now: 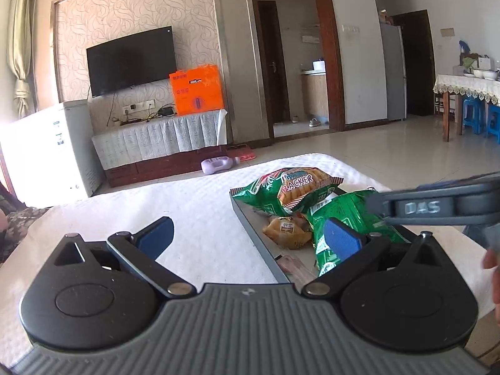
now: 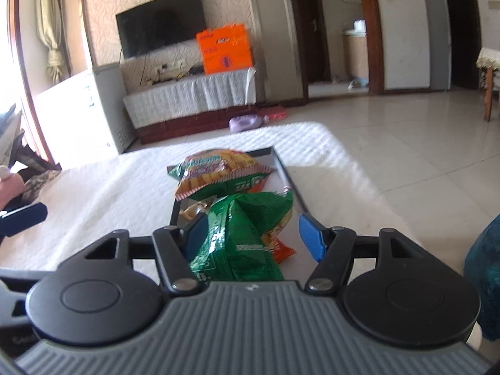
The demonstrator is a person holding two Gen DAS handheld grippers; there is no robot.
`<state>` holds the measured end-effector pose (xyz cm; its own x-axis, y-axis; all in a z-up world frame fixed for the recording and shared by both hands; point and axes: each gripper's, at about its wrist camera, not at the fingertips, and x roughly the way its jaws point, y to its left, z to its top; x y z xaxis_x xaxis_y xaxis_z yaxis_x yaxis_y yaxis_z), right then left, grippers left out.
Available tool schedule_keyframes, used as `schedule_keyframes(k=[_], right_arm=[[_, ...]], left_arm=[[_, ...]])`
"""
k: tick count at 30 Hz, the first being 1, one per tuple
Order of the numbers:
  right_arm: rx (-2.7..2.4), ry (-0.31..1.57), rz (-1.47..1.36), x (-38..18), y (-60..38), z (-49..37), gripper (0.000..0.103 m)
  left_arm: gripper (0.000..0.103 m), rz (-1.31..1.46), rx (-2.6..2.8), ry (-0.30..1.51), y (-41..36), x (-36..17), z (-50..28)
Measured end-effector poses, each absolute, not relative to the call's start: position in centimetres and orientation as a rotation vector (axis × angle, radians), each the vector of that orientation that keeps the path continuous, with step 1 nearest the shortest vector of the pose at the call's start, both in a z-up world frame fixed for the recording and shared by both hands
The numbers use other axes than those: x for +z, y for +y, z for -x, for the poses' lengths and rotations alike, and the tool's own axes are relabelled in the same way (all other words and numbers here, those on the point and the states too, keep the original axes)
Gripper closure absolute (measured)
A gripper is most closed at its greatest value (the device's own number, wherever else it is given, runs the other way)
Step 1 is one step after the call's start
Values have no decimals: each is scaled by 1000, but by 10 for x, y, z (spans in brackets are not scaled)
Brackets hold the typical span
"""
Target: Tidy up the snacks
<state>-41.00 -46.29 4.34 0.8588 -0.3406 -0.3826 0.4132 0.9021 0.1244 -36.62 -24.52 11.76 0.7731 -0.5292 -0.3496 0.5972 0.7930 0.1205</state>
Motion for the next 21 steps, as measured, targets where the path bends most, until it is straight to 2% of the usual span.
schedule_keyframes(k=[3,11,21], right_arm=[[-439,289,-182,47,-457,433,36],[-462,157,-330,52,-456,477,36],[-459,225,-339,38,-425,505,33]], left_arm=[[0,-221,-636,328,-241,116,374],[0,-196,-705,347,-237,116,397],[0,-211,-769,369,-235,113,416]])
